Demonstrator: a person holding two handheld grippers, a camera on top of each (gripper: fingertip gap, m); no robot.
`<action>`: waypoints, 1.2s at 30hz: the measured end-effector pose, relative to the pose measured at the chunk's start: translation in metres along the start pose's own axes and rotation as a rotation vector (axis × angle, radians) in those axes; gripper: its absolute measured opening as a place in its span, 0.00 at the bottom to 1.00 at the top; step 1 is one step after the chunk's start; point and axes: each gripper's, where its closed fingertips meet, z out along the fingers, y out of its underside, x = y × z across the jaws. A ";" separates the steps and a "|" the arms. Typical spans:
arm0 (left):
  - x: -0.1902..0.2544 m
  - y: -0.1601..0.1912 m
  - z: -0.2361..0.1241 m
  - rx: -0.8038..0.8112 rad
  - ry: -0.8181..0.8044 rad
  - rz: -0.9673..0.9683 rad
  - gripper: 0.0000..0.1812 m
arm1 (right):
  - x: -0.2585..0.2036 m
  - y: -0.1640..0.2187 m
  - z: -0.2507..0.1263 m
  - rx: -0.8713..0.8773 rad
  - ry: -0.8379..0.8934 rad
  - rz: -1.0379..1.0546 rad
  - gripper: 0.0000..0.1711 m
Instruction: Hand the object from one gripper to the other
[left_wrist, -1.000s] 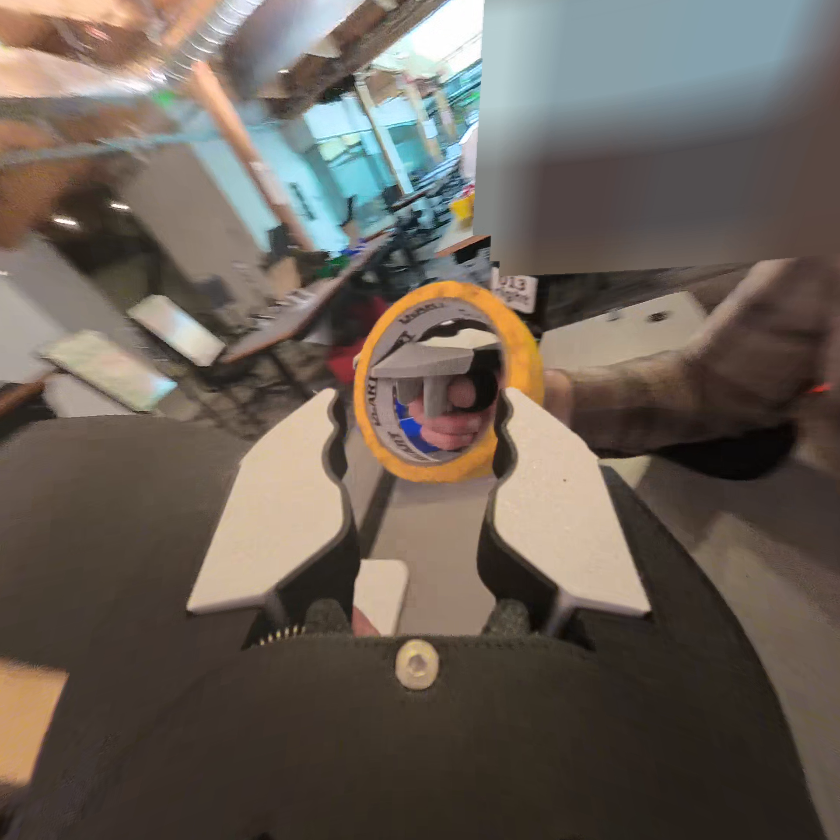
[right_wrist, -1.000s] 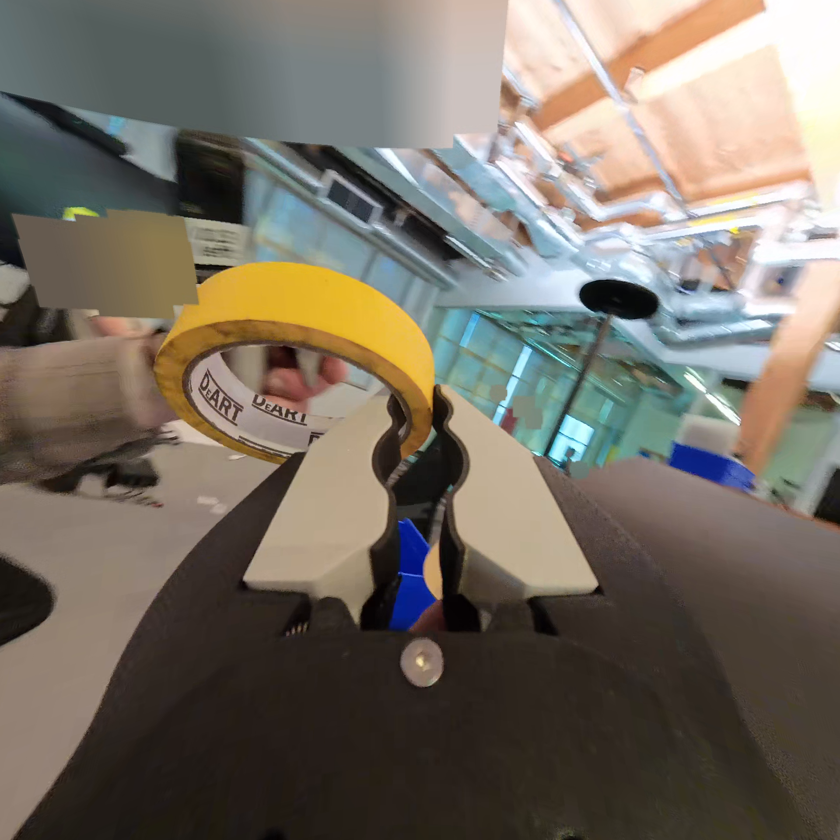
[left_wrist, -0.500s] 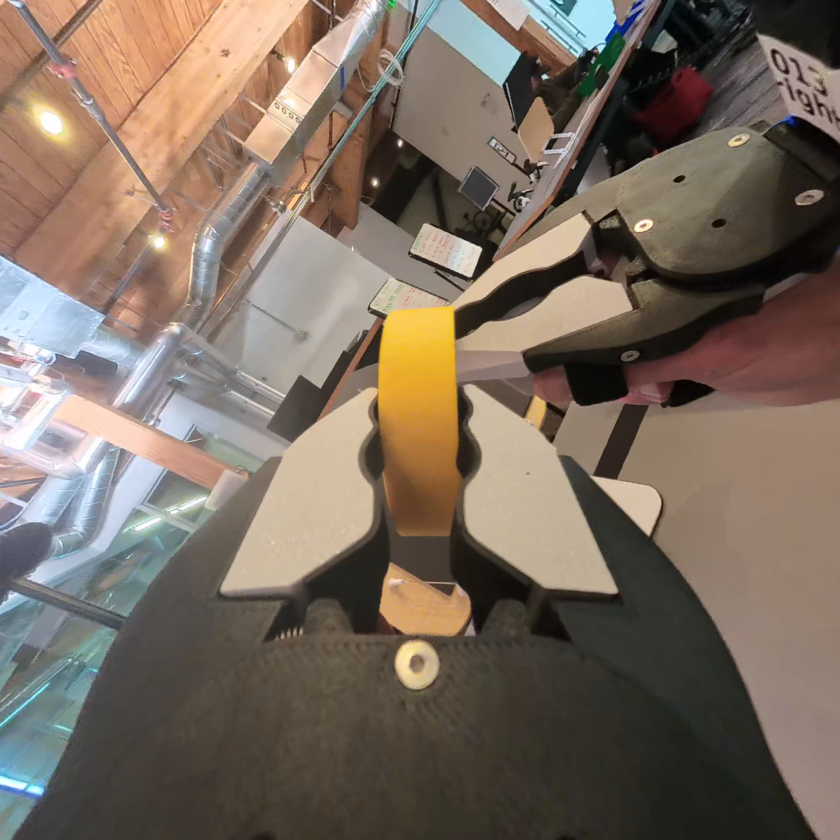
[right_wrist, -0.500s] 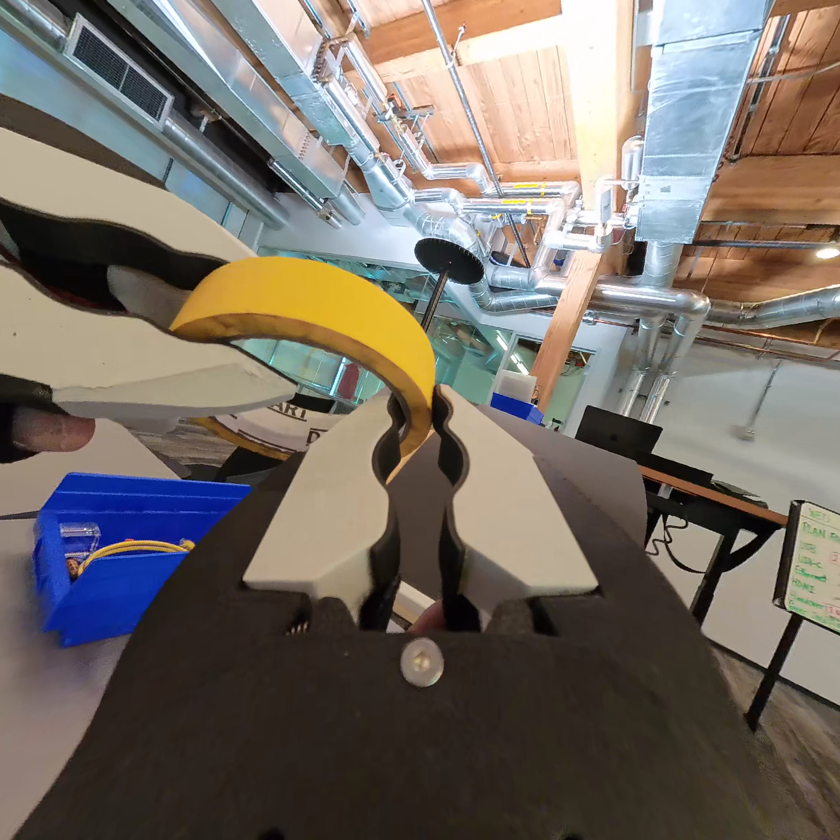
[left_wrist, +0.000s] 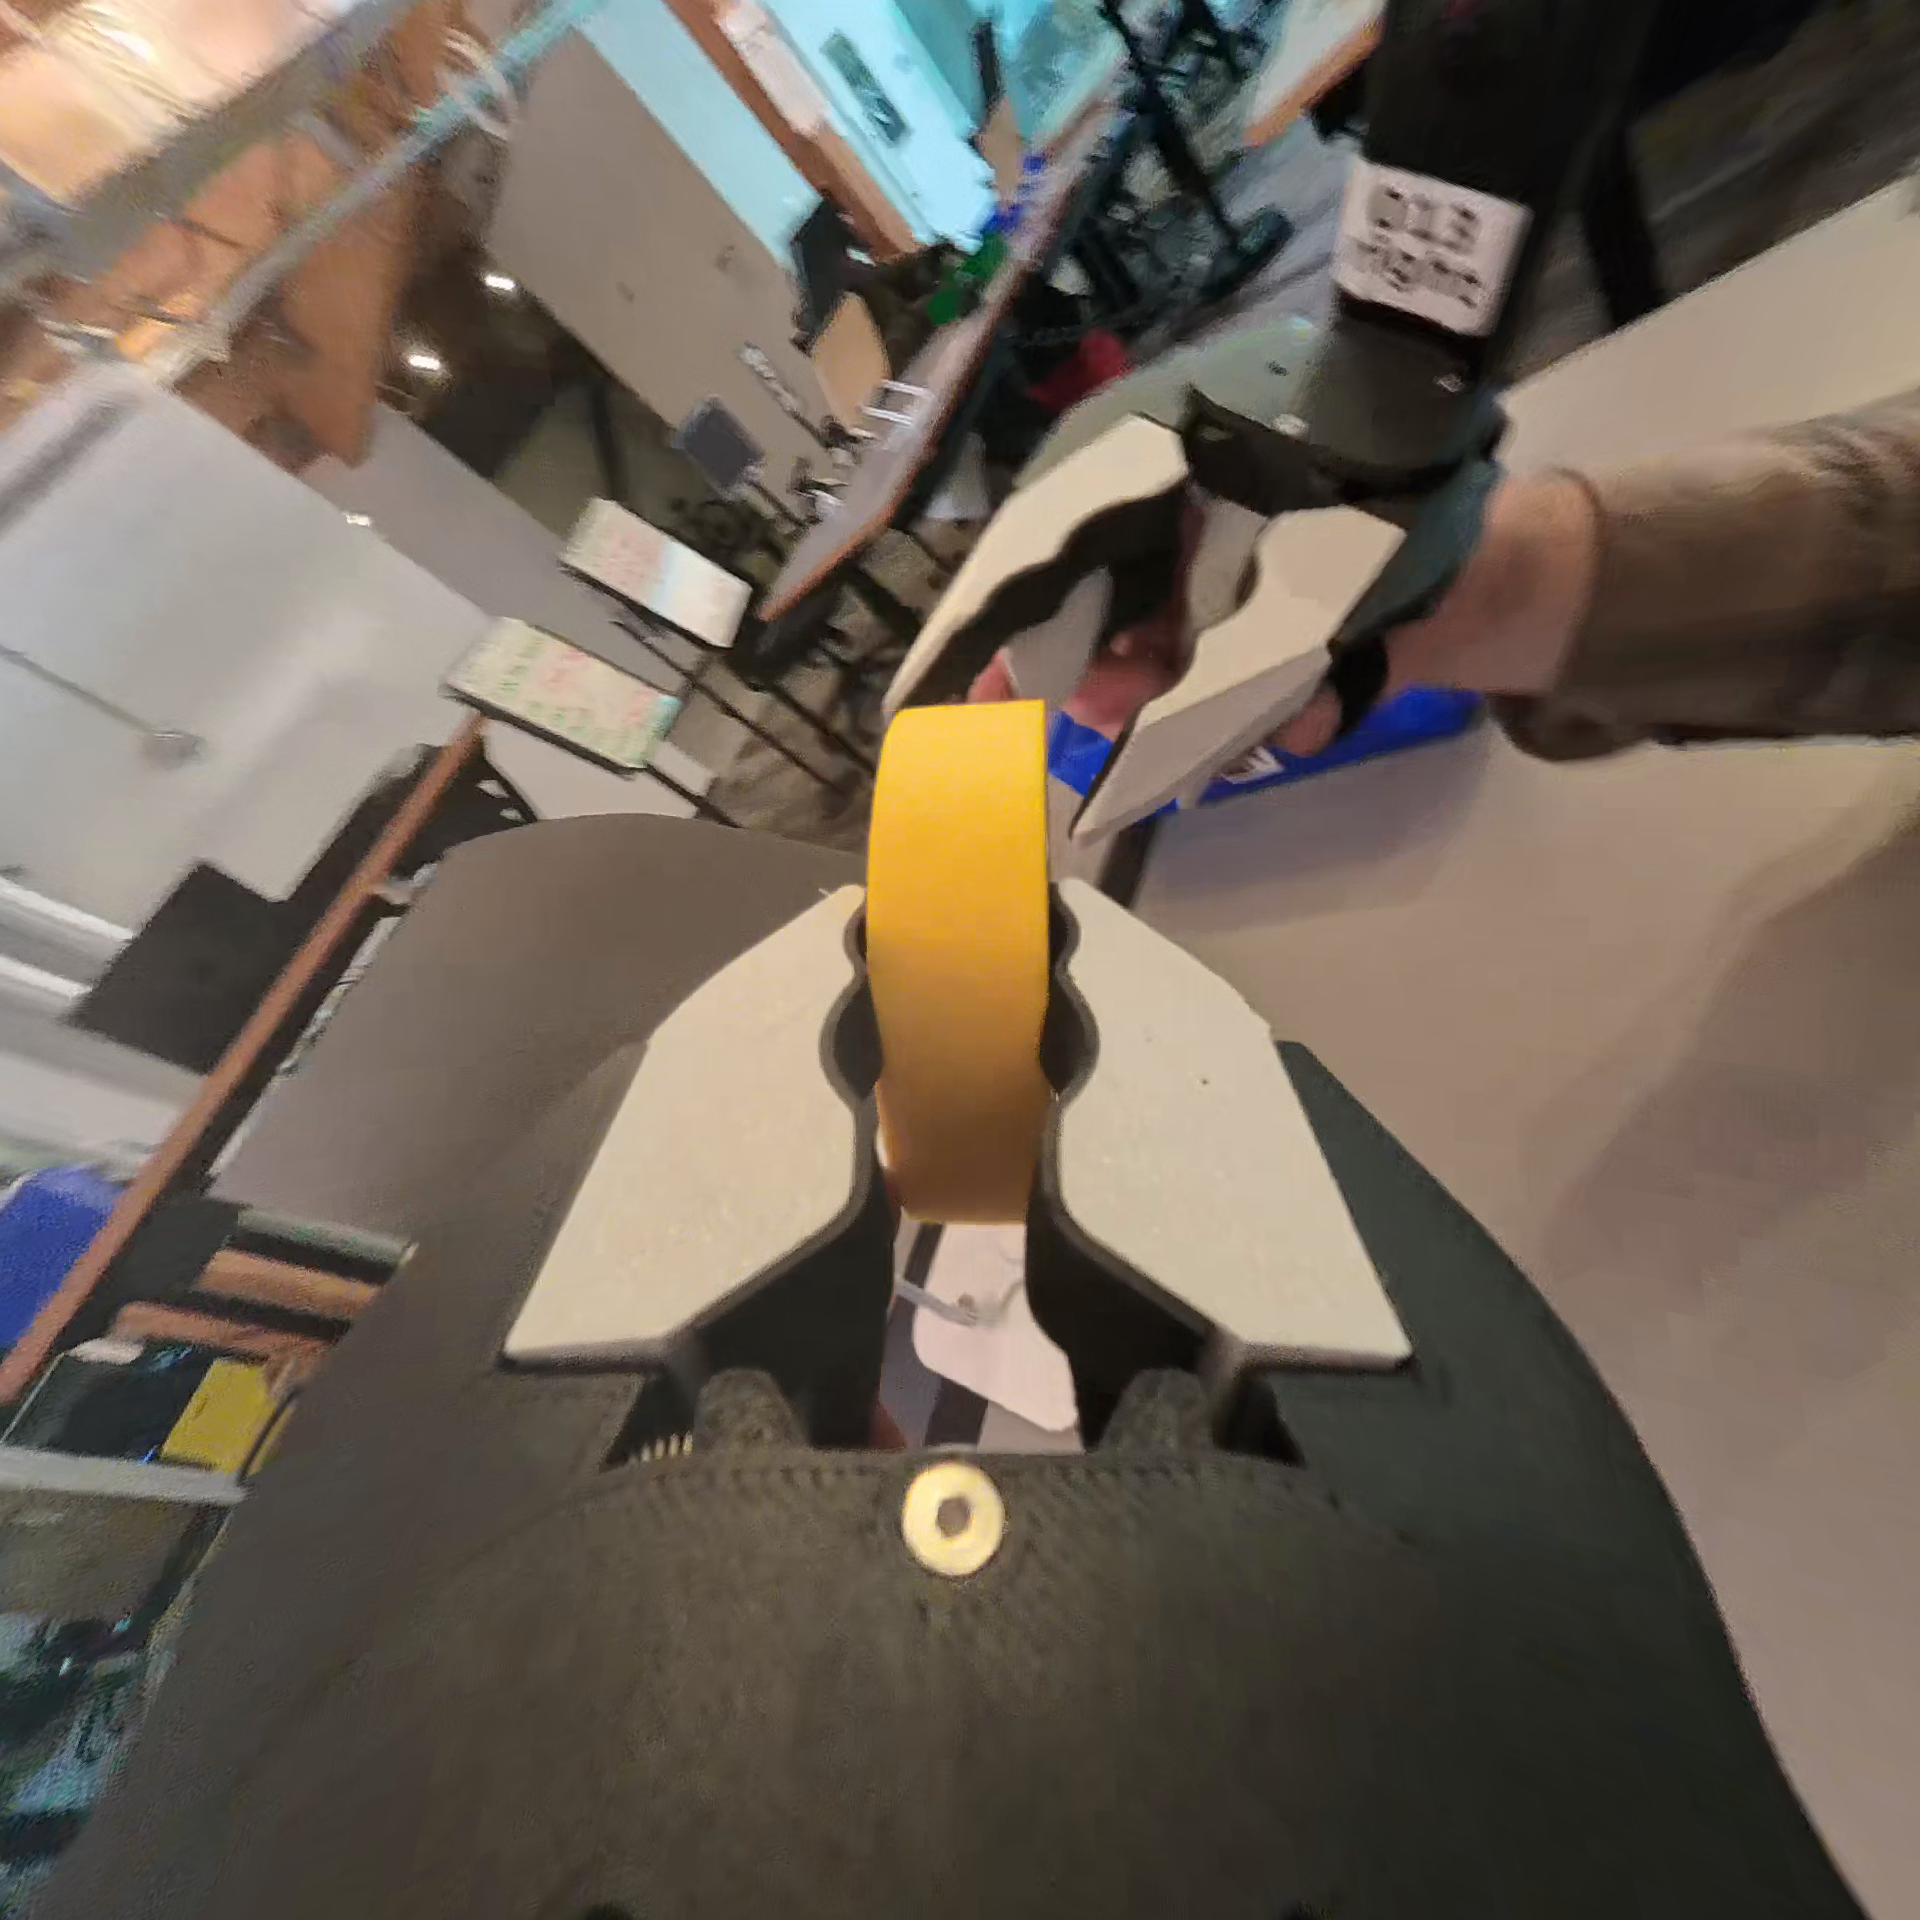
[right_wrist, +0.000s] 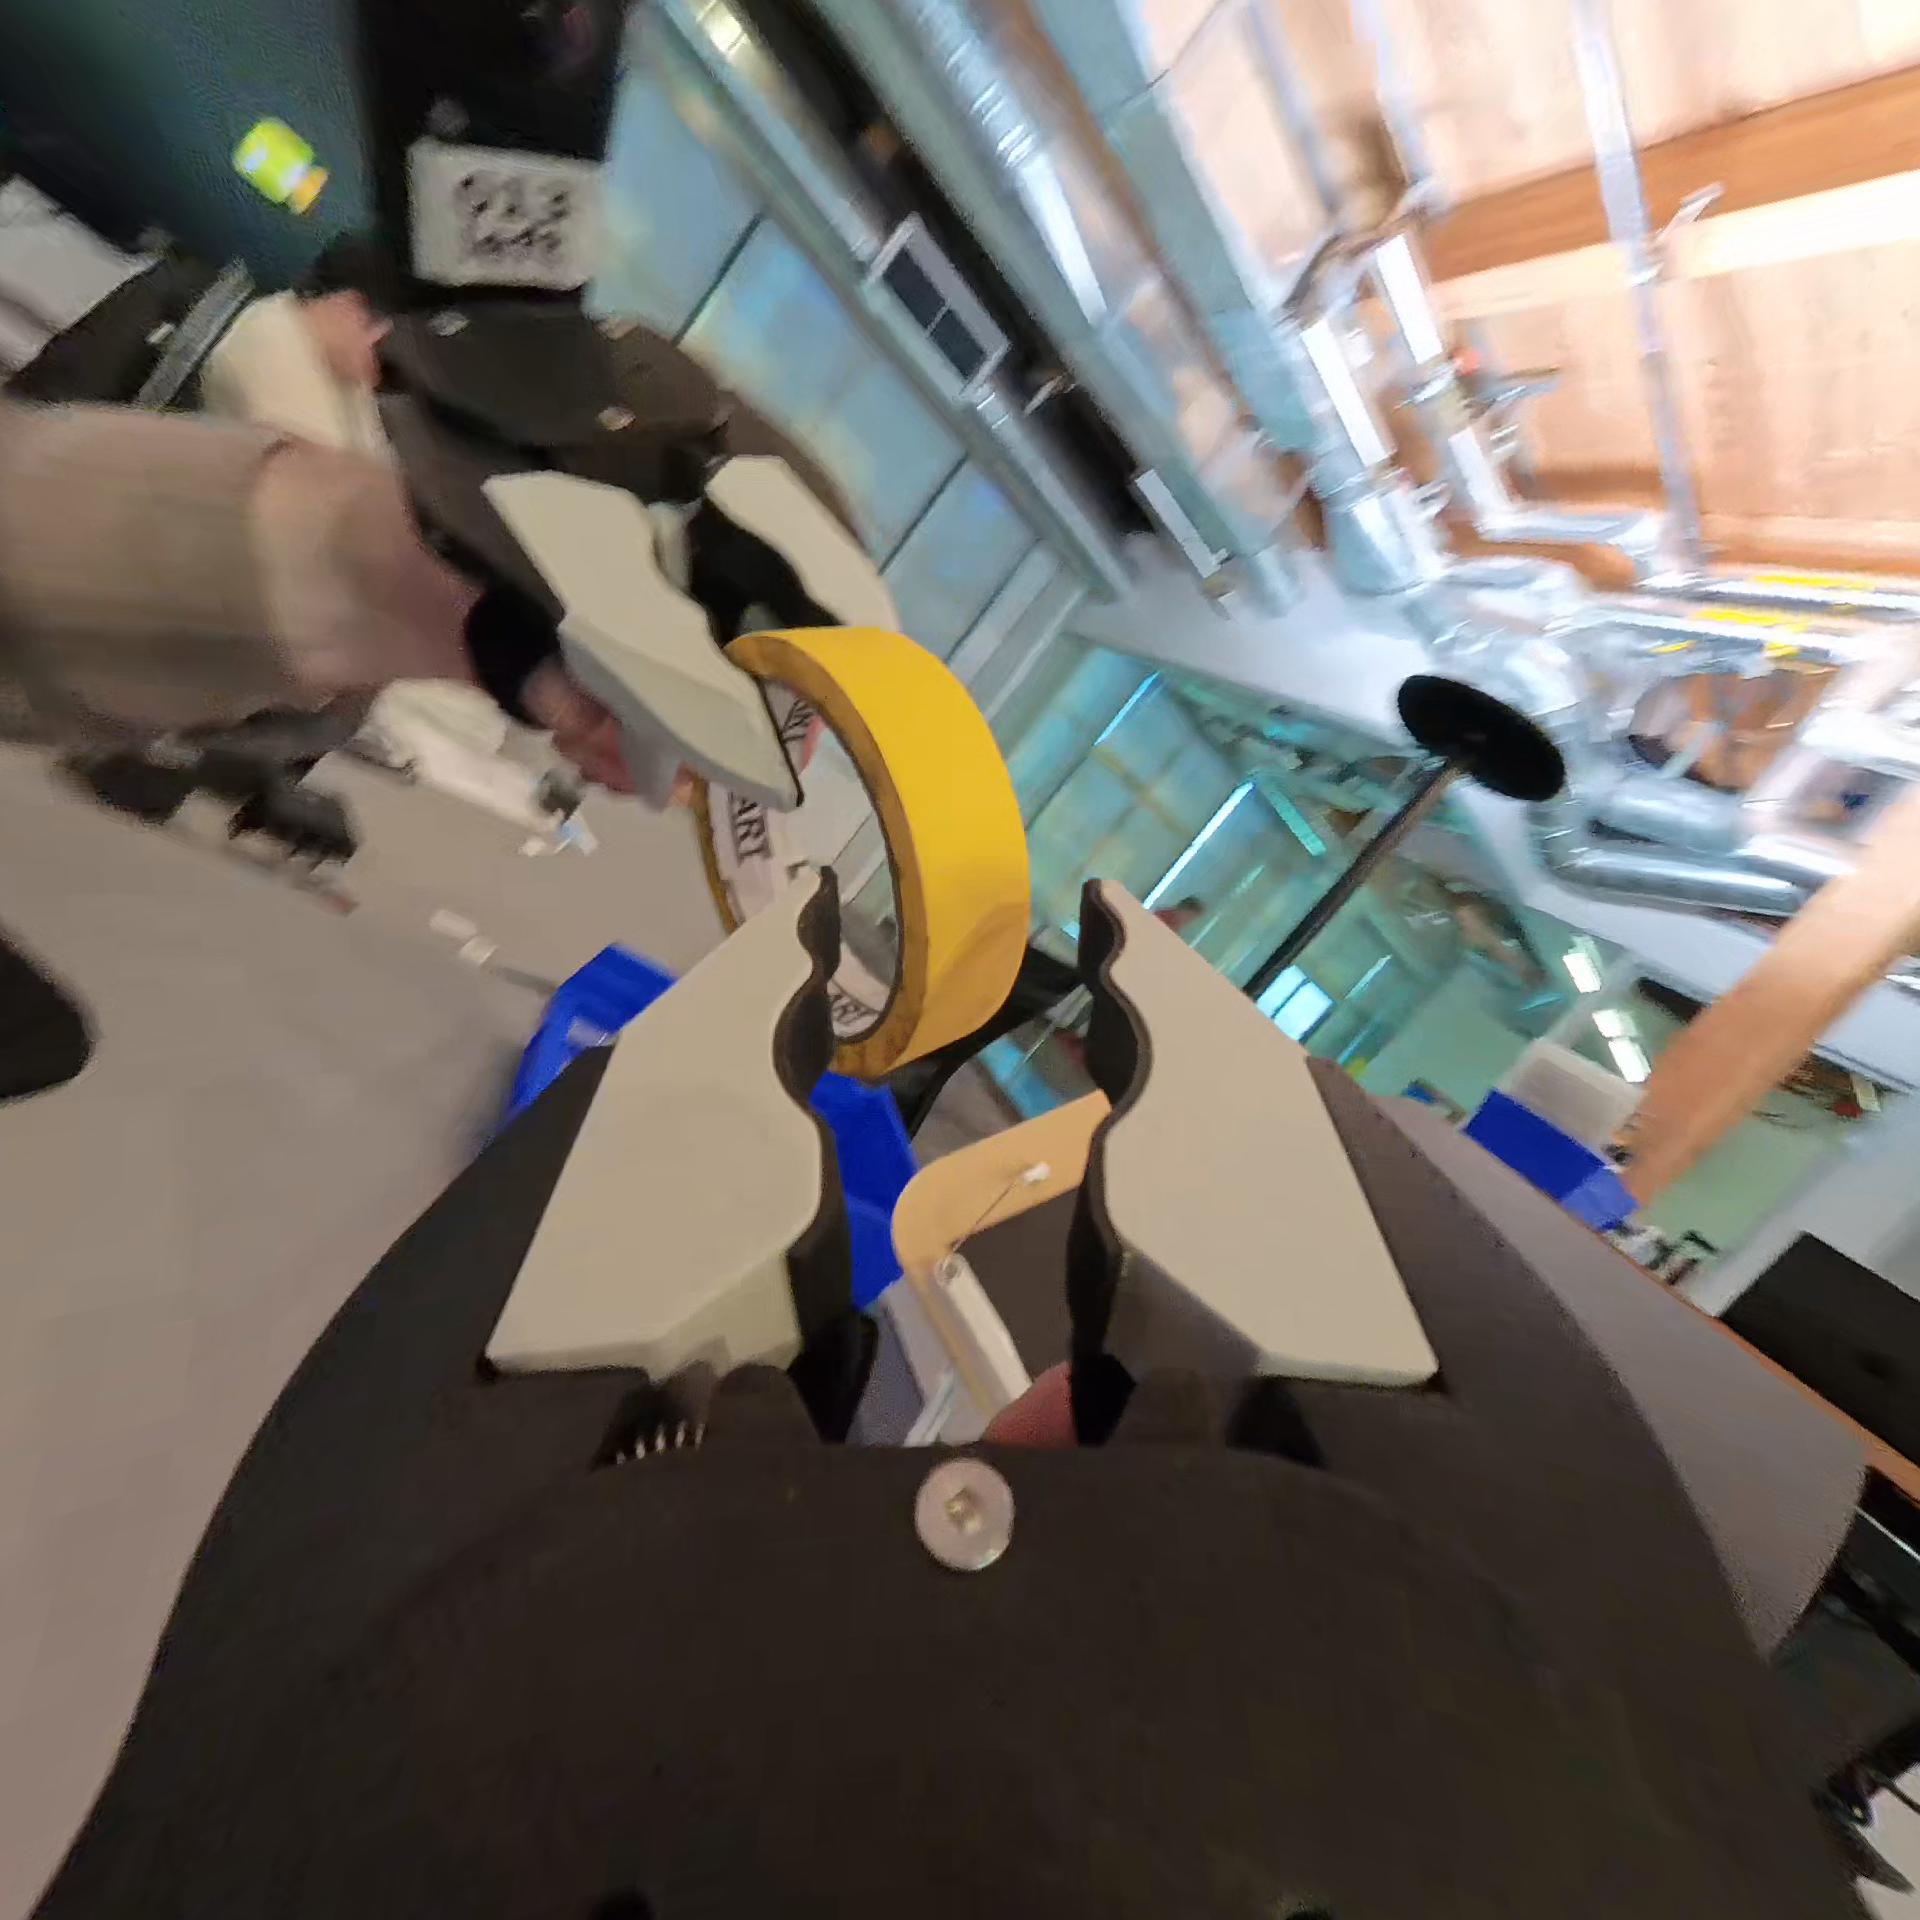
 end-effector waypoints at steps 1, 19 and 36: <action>0.004 0.001 -0.001 -0.012 0.046 0.022 0.15 | -0.007 0.003 -0.001 -0.035 -0.053 -0.012 0.27; -0.009 -0.015 0.011 -0.014 -0.018 0.161 0.30 | 0.004 0.002 0.000 -0.035 -0.010 0.116 0.13; -0.035 0.019 0.023 -0.012 -0.556 0.427 0.71 | 0.011 -0.003 0.011 0.281 -0.216 1.098 0.12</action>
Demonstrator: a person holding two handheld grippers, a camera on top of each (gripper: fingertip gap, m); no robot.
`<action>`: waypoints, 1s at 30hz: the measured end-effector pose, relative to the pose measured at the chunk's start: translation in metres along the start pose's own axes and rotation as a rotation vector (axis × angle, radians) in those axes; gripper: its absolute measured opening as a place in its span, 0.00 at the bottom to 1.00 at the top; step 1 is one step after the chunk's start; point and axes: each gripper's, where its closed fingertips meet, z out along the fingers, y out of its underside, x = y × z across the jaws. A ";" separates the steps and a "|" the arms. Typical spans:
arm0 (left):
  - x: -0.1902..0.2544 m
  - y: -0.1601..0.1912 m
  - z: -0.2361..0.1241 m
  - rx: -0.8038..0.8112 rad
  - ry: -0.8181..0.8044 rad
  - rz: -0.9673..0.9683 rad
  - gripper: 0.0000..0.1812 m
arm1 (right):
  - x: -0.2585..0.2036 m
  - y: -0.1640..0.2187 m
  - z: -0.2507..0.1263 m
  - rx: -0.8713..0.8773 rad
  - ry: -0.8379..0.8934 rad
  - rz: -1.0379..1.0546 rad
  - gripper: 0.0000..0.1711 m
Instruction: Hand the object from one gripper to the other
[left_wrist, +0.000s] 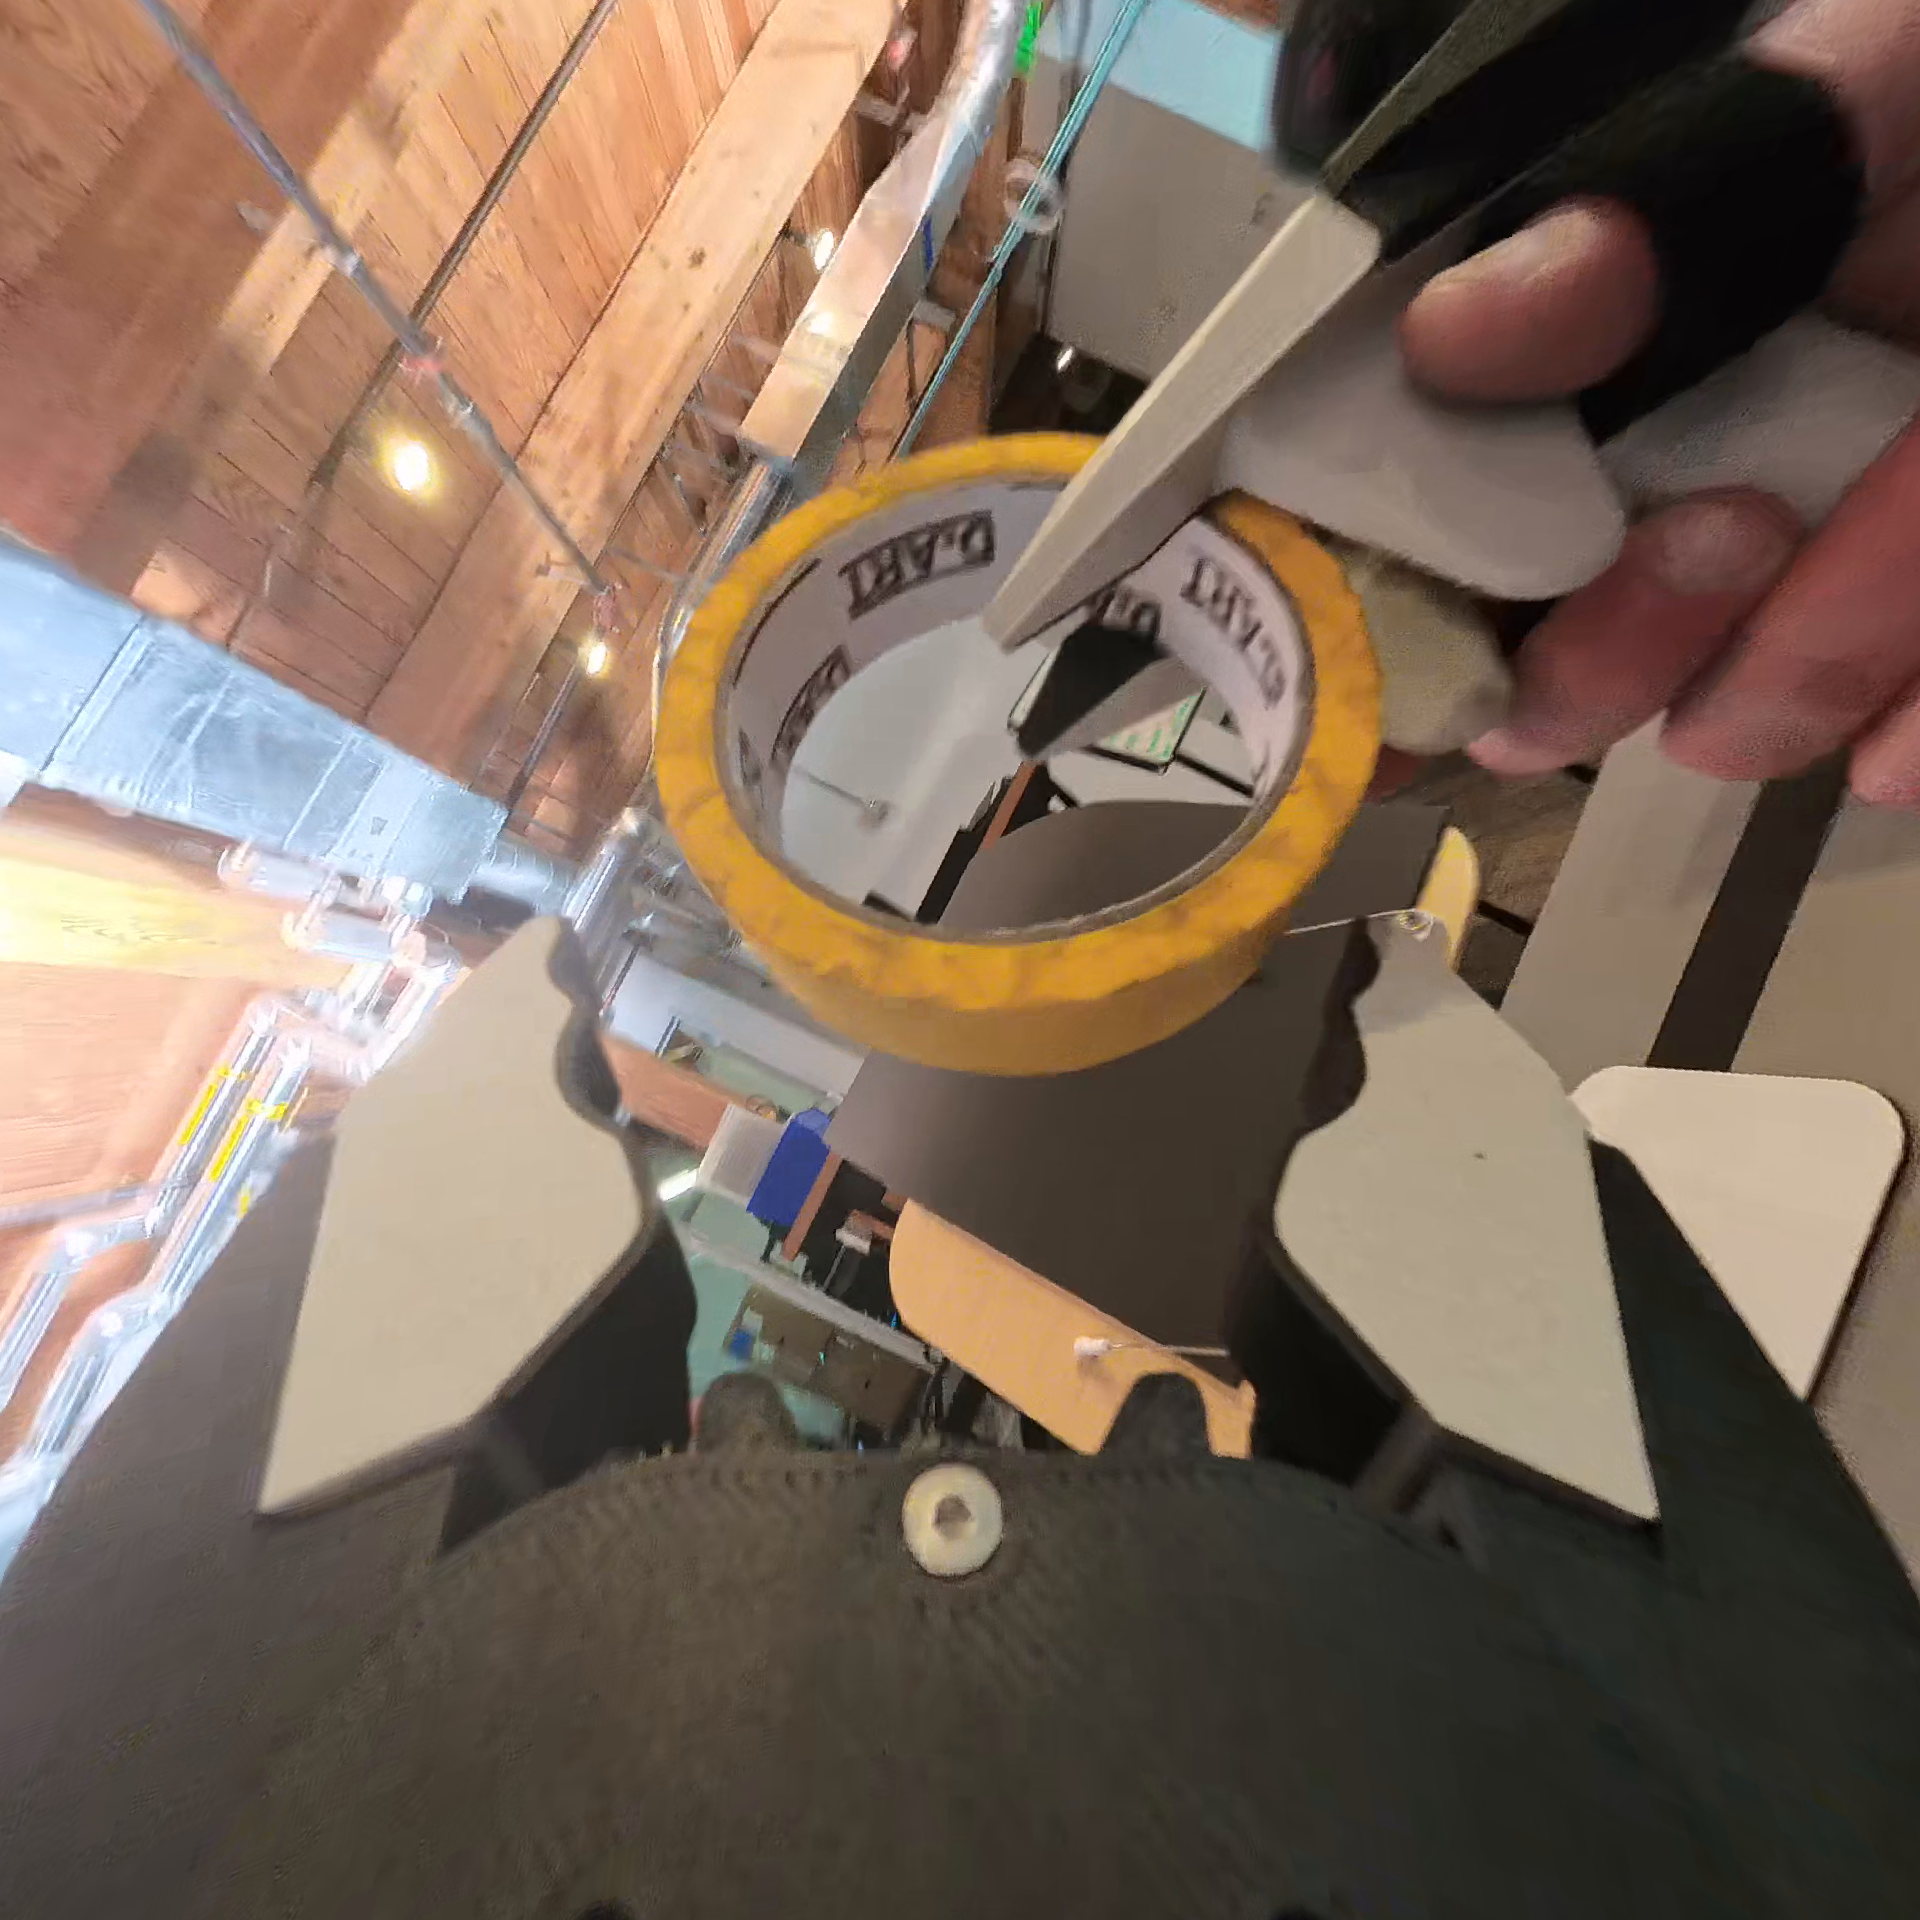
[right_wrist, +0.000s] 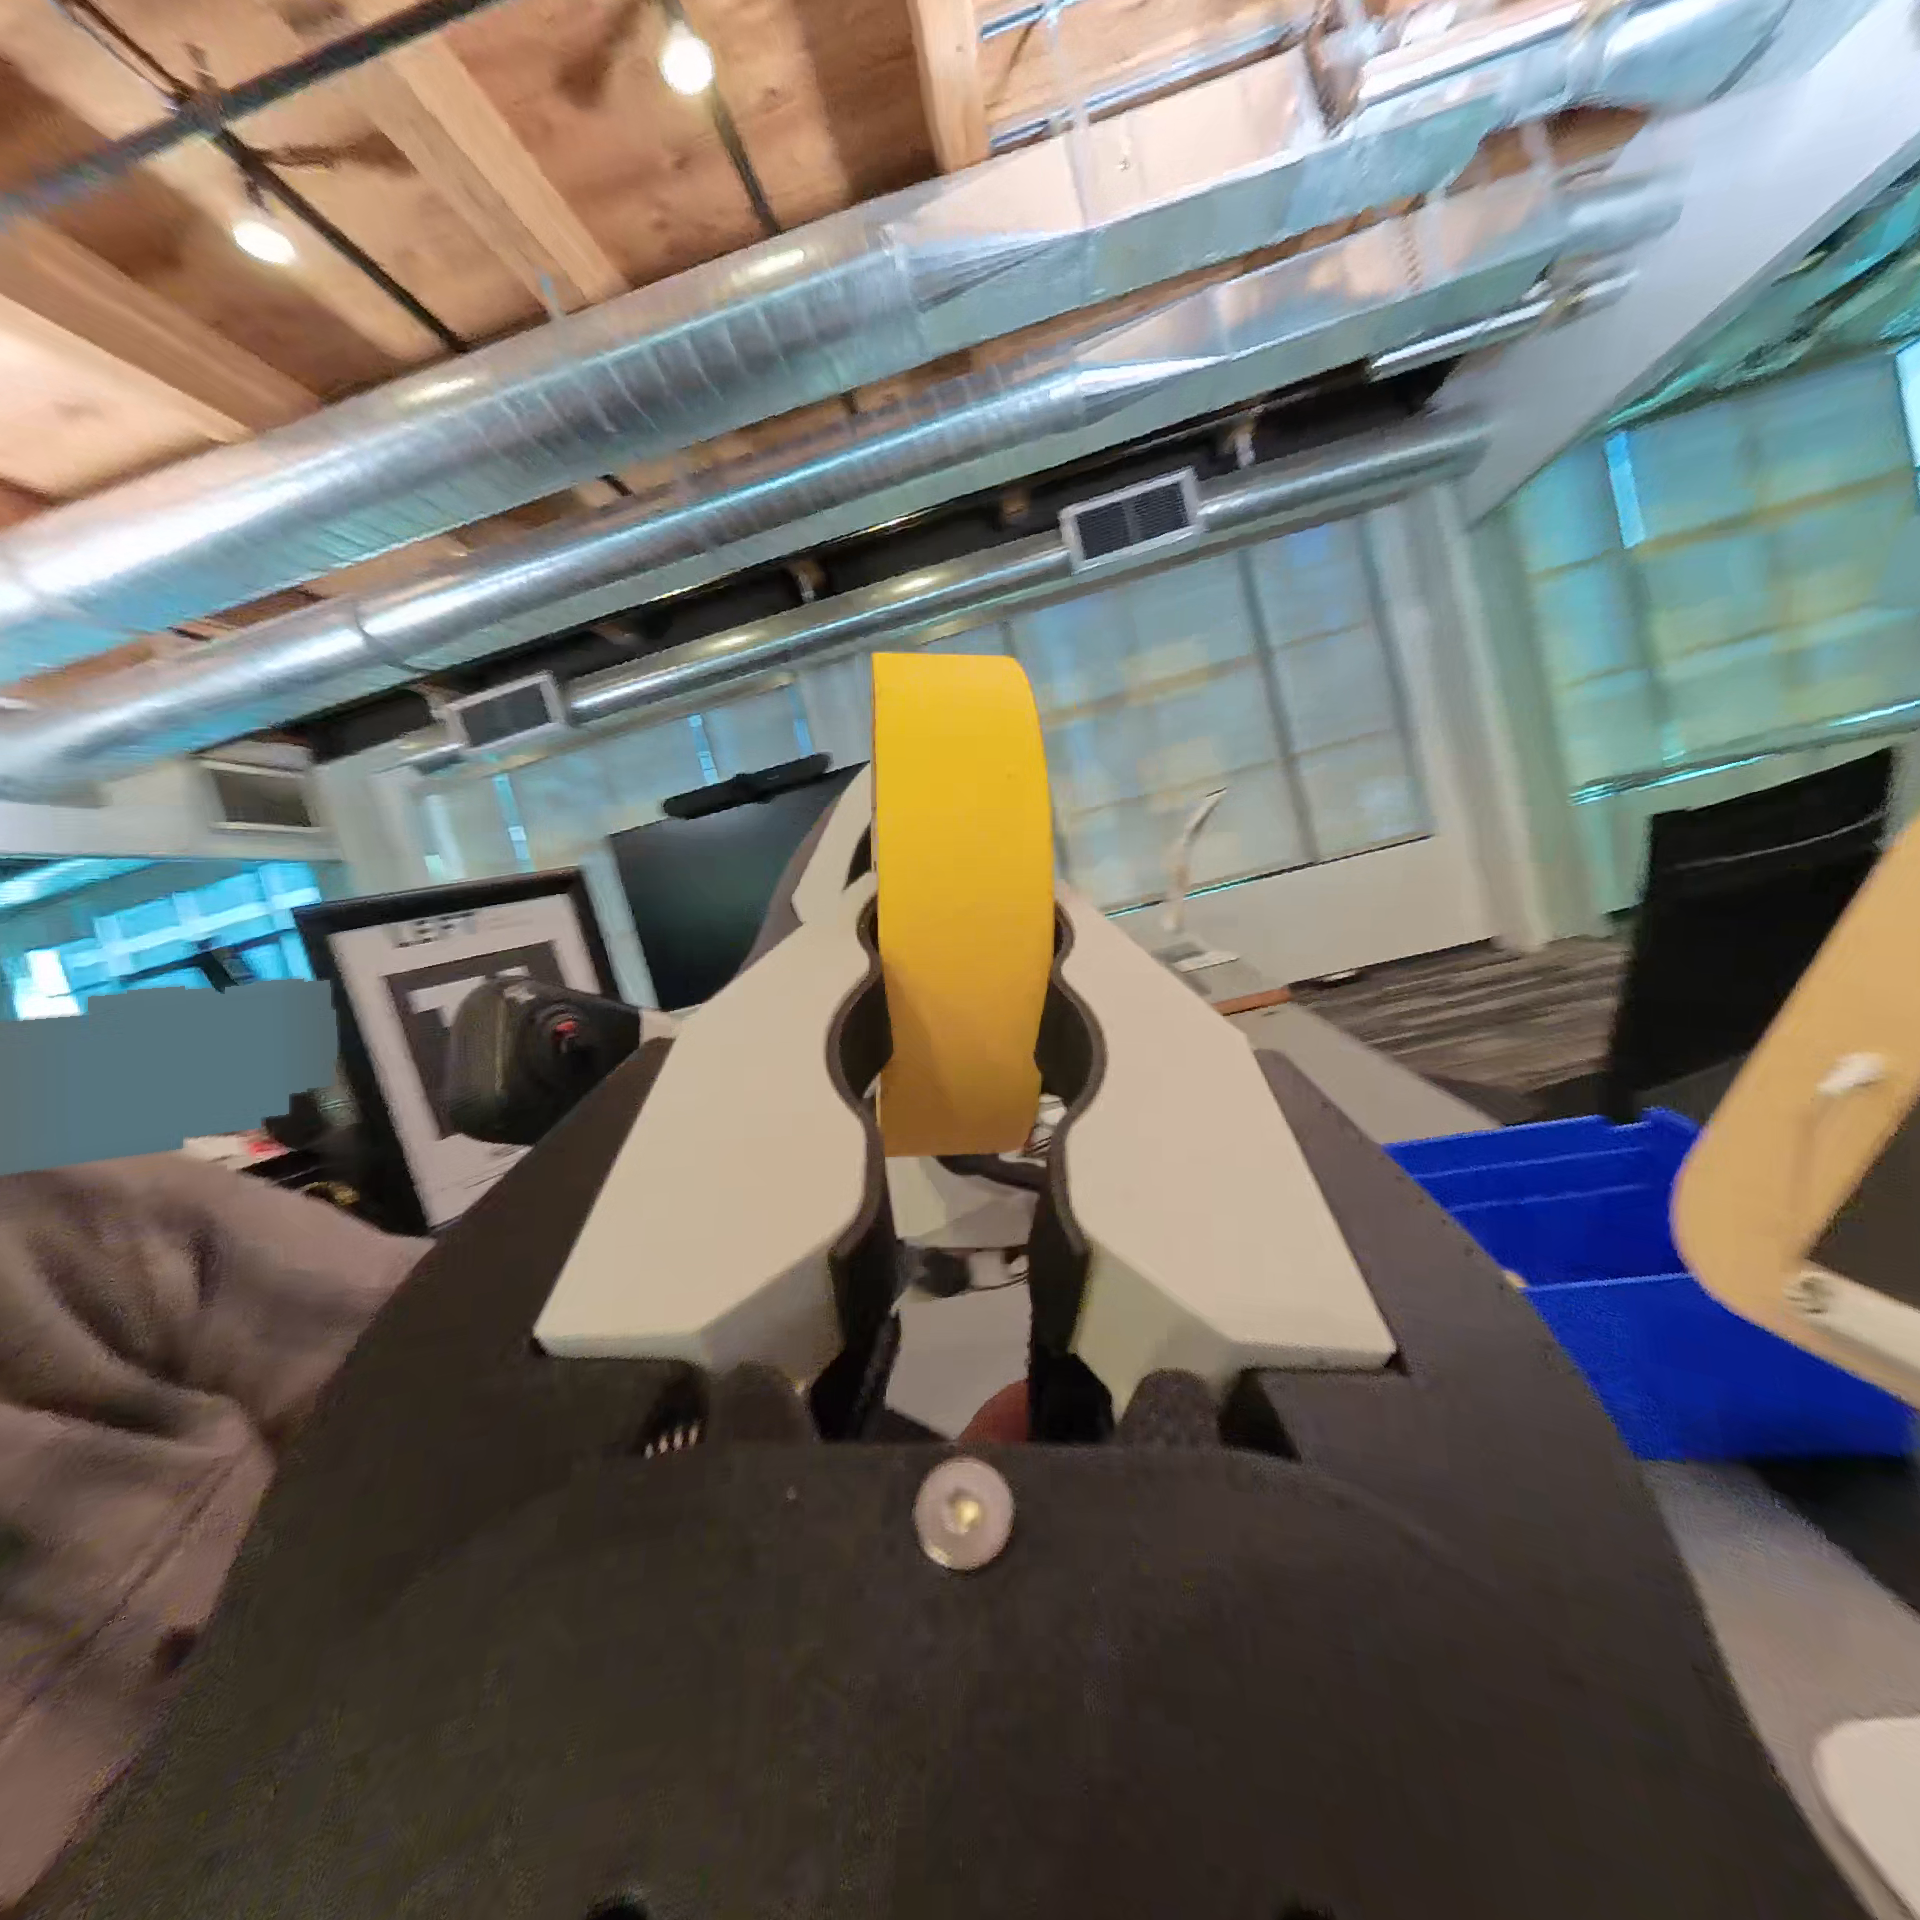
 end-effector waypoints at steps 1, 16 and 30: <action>0.003 -0.006 -0.002 0.041 0.013 0.023 0.67 | -0.002 0.004 0.001 -0.019 -0.023 0.017 0.12; 0.010 -0.026 -0.013 0.135 0.034 0.047 0.59 | -0.011 0.013 0.005 -0.066 -0.105 0.090 0.14; -0.012 -0.033 -0.021 0.146 0.093 -0.102 0.59 | -0.021 -0.008 -0.007 -0.087 -0.051 -0.263 0.41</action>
